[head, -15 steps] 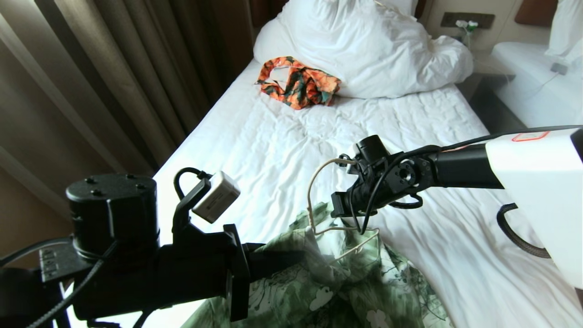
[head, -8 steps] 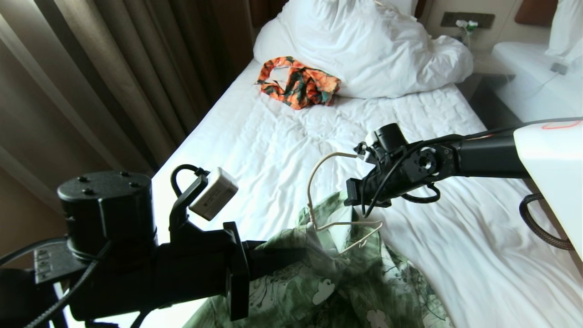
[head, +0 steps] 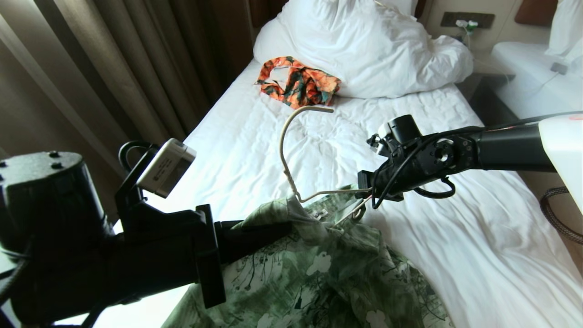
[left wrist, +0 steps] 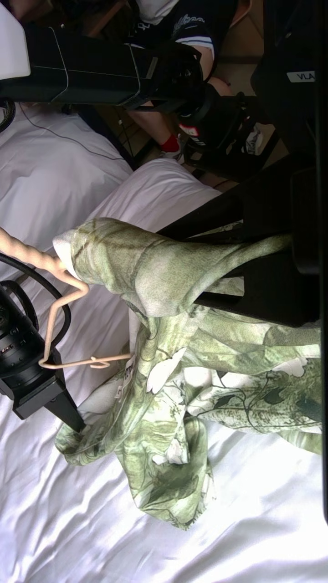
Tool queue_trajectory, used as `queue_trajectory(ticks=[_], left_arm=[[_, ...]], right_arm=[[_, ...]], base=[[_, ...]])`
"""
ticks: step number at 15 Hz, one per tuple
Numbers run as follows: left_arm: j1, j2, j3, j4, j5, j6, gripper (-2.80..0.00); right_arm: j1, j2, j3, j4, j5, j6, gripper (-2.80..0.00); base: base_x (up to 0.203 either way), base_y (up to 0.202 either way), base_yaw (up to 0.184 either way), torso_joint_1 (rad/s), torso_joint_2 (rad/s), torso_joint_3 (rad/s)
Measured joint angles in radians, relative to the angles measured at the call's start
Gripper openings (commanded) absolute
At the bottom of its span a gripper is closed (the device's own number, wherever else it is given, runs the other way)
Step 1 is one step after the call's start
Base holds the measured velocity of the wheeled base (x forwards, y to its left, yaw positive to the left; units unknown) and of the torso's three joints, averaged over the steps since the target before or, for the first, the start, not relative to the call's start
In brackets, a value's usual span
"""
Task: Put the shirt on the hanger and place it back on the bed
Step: Hook the other side of the shirt onto the hanger
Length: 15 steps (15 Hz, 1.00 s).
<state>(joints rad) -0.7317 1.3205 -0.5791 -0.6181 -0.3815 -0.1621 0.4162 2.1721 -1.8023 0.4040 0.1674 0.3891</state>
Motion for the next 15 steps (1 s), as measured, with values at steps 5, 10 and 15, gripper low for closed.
queue_trajectory(ticks=[5,10,15], left_arm=[[0.011,-0.012,0.017,-0.001,0.007,0.001,-2.80],[0.013,-0.041,0.023,0.003,0.028,0.004,-2.80],[0.014,-0.061,0.029,0.003,0.052,0.005,-2.80]], right_arm=[[0.002,-0.080,0.051,0.005,0.000,0.024,-2.80],[-0.019,-0.159,0.142,0.006,0.001,0.026,-2.80],[-0.028,-0.194,0.176,0.003,0.006,0.030,-2.80]], base=[[0.000,0.000,0.000,0.000,0.00,0.000],[0.000,0.000,0.000,0.000,0.00,0.000],[0.000,0.000,0.000,0.000,0.00,0.000]])
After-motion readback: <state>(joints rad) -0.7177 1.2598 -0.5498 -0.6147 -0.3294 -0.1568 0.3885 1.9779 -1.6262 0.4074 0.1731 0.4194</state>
